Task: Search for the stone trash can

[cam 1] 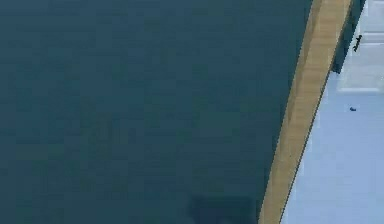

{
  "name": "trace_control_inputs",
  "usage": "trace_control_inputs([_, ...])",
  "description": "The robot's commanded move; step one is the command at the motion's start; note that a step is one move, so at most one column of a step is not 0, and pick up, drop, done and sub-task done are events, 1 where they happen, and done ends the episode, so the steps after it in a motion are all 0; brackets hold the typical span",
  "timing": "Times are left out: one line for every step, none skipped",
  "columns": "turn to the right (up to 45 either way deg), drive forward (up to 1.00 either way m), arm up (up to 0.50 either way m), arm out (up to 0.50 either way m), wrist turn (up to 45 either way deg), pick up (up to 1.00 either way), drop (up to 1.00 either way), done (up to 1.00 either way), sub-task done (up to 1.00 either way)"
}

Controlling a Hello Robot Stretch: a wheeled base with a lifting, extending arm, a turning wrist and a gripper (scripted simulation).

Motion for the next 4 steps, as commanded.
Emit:
trace_control_inputs([45.0, 0.0, 0.0, 0.0, 0.0, 0.0, 0.0, 0.0, 0.0])
trace_control_inputs([45.0, 0.0, 0.0, 0.0, 0.0, 0.0, 0.0, 0.0, 0.0])
trace_control_inputs([42.0, 0.0, 0.0, 0.0, 0.0, 0.0, 0.0, 0.0, 0.0])
trace_control_inputs([0.0, 0.2, 0.0, 0.0, 0.0, 0.0, 0.0, 0.0, 0.0])
